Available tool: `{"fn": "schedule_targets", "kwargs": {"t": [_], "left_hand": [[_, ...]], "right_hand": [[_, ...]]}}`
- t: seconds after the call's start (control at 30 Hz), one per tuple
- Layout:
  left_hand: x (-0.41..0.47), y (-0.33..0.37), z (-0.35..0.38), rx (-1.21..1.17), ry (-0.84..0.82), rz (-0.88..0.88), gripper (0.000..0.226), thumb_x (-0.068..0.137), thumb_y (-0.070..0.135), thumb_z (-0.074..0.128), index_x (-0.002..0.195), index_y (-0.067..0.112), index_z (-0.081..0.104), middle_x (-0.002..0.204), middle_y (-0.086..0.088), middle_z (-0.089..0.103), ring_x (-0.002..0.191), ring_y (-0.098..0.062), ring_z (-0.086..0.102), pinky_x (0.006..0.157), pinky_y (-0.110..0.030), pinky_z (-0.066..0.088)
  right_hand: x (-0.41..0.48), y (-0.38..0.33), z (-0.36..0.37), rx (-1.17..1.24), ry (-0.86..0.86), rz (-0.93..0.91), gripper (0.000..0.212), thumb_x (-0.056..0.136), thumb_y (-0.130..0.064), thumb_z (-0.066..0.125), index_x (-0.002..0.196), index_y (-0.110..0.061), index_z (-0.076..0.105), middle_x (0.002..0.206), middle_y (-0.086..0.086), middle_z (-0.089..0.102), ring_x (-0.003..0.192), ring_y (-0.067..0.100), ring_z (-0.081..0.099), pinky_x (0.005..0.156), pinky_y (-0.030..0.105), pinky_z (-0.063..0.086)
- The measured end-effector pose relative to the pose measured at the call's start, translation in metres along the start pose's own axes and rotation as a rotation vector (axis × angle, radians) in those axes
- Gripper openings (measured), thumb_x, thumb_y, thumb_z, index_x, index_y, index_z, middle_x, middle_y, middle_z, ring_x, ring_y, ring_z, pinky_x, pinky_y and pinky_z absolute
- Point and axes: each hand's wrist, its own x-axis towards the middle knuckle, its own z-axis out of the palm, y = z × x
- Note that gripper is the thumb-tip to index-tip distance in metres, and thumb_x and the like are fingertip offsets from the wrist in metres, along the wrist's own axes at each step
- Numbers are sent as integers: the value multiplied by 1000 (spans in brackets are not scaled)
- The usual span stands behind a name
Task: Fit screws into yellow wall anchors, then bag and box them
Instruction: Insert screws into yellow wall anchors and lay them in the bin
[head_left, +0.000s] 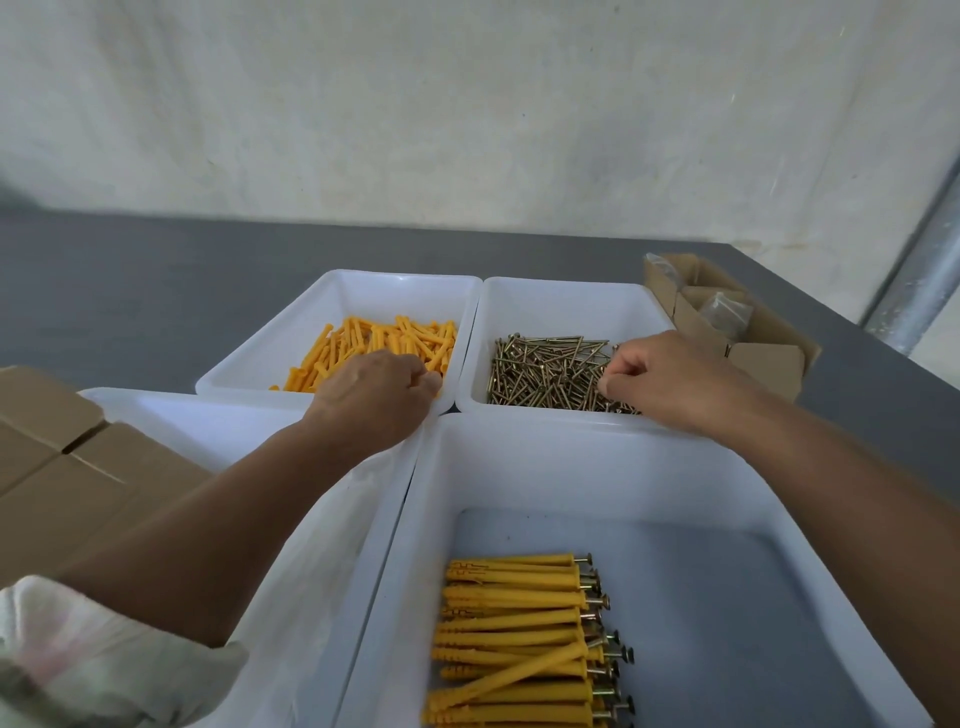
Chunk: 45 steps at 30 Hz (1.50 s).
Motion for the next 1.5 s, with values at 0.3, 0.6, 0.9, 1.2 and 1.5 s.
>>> {"fn": "schedule_targets", "kwargs": {"t": [0.3, 0.6, 0.9, 1.2, 1.5], "left_hand": [[1, -1, 2, 26, 50, -3, 31, 98, 38, 41, 91, 21, 65, 88, 3, 57, 78, -13, 51, 64, -29, 34], [3, -5, -2, 155, -60, -130, 45, 98, 54, 30, 112, 29, 64, 101, 3, 52, 91, -17, 44, 76, -34, 34], [5, -4, -2, 185, -129, -101, 46, 99, 57, 27, 103, 28, 63, 104, 3, 64, 92, -17, 51, 75, -32, 36], [7, -4, 0, 177, -109, -119, 44, 98, 54, 31, 90, 26, 63, 82, 6, 58, 79, -14, 52, 69, -32, 37], [5, -5, 2, 109, 25, -136, 35, 91, 43, 48, 71, 17, 62, 66, 2, 57, 63, -13, 52, 51, -25, 31]], "right_hand": [[14, 8, 19, -185, -157, 78, 33, 99, -46, 45, 102, -20, 66, 101, 2, 68, 91, 19, 60, 73, 29, 44], [35, 1, 27, -485, -514, -20, 34, 97, -20, 38, 119, -13, 64, 121, 7, 61, 102, 23, 58, 80, 30, 41], [37, -2, 28, -487, -552, -64, 24, 93, -8, 42, 99, -1, 64, 75, -1, 52, 62, 10, 45, 57, 24, 33], [37, 3, 29, -548, -519, -134, 27, 95, -18, 45, 107, -9, 67, 98, 6, 65, 79, 20, 55, 66, 29, 39], [33, 2, 27, -517, -444, -145, 27, 92, -22, 45, 101, -14, 69, 93, 4, 62, 90, 24, 61, 70, 30, 42]]}}
